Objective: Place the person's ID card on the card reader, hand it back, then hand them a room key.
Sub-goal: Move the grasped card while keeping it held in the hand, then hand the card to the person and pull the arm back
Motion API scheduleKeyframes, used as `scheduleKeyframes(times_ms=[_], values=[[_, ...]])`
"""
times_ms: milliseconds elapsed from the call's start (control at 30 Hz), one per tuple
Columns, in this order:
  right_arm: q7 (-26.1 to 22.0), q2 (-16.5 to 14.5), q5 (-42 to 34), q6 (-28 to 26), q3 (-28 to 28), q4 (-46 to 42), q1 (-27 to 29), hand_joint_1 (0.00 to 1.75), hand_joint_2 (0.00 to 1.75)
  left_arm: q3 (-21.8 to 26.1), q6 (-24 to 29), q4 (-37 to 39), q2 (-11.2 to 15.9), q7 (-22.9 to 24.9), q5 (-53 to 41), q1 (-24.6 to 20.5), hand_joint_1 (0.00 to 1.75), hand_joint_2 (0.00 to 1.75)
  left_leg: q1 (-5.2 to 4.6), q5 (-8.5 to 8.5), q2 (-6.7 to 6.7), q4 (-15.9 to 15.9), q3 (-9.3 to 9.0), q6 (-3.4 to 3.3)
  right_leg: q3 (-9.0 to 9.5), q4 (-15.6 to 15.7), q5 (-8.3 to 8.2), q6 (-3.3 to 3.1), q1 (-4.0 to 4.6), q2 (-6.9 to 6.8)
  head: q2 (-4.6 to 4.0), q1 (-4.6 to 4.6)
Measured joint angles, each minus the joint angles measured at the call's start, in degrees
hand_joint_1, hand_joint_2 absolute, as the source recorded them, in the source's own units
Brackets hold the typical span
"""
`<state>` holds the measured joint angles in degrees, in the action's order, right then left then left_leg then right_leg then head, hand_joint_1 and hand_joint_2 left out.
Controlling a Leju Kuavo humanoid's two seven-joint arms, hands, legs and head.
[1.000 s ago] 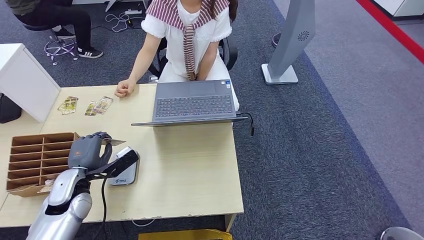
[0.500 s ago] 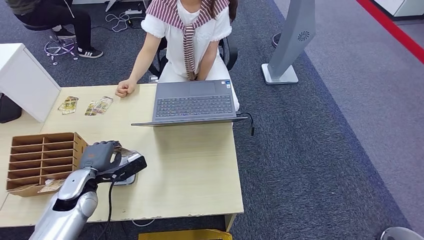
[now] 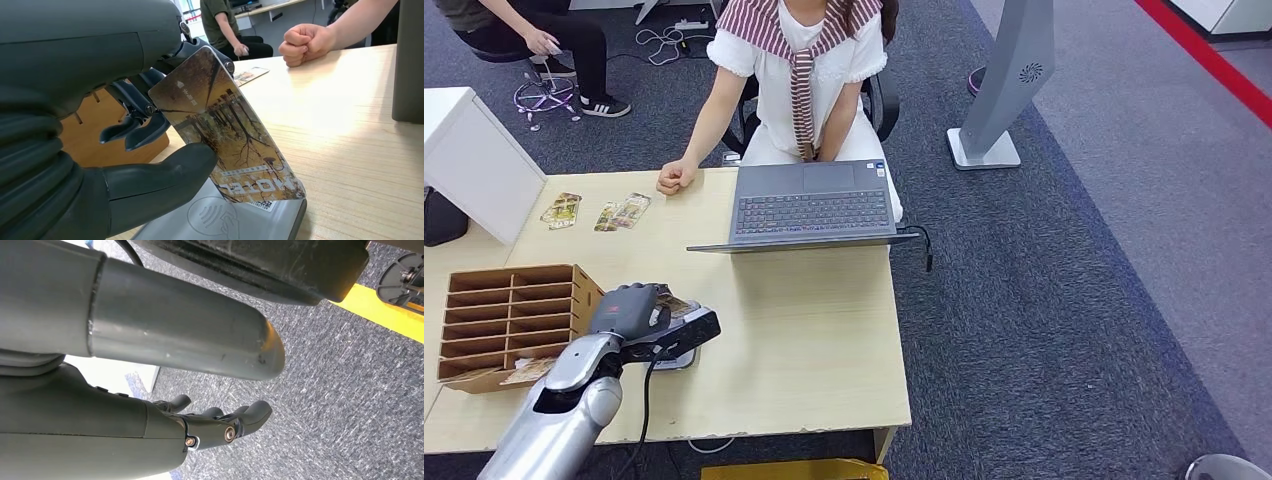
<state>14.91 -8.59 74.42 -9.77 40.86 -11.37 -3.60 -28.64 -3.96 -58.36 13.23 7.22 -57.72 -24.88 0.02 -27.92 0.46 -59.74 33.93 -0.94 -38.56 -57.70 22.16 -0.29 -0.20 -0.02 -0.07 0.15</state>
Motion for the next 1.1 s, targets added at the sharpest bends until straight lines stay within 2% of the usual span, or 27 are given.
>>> scheduleKeyframes(times_ms=[167, 467, 600, 667, 1100], values=[[0.0, 0.0, 0.2, -0.2, 0.2, 0.0, 0.0, 0.0, 0.0, -0.4, -0.1, 0.6, 0.7, 0.0, 0.7, -0.4, 1.75, 1.75, 0.01, 0.02, -0.01, 0.0, -0.01, 0.0, 0.03, 0.0, 0.0, -0.01, -0.01, -0.03, -0.01, 0.0], [0.2, 0.0, 0.8, -0.4, 0.6, 0.0, 0.0, 0.0, 0.0, -0.5, 6.7, -1.3, 0.9, 0.0, -0.1, 2.5, 1.75, 1.75, 0.02, 0.03, 0.0, 0.0, -0.01, 0.02, 0.02, 0.0, -0.01, -0.01, -0.01, -0.02, 0.0, -0.01], [0.1, 0.0, 0.6, -0.6, 0.8, 0.0, 0.2, 0.0, 0.0, -0.1, 12.8, -7.3, 0.9, -0.9, -1.3, 6.4, 1.75, 1.75, 0.02, 0.03, 0.0, 0.0, 0.0, 0.02, -0.02, 0.0, 0.0, -0.01, 0.0, -0.01, 0.0, -0.01], [0.0, 0.0, 0.5, -0.7, 1.0, 0.0, 0.2, 0.0, 0.0, 0.2, 14.1, -11.2, 0.9, -1.4, -1.5, 8.2, 1.75, 1.75, 0.01, 0.02, -0.05, 0.0, 0.02, 0.01, -0.02, 0.0, 0.02, 0.01, 0.0, -0.04, 0.0, 0.01], [0.0, 0.0, -0.4, -0.9, 2.2, 0.0, 0.4, 0.0, 0.0, 1.1, 14.7, -24.0, 2.4, -3.7, -1.6, 12.7, 1.75, 1.75, 0.03, -0.04, -0.08, 0.0, 0.07, -0.02, -0.02, 0.0, 0.11, 0.06, 0.0, -0.05, 0.0, -0.01]])
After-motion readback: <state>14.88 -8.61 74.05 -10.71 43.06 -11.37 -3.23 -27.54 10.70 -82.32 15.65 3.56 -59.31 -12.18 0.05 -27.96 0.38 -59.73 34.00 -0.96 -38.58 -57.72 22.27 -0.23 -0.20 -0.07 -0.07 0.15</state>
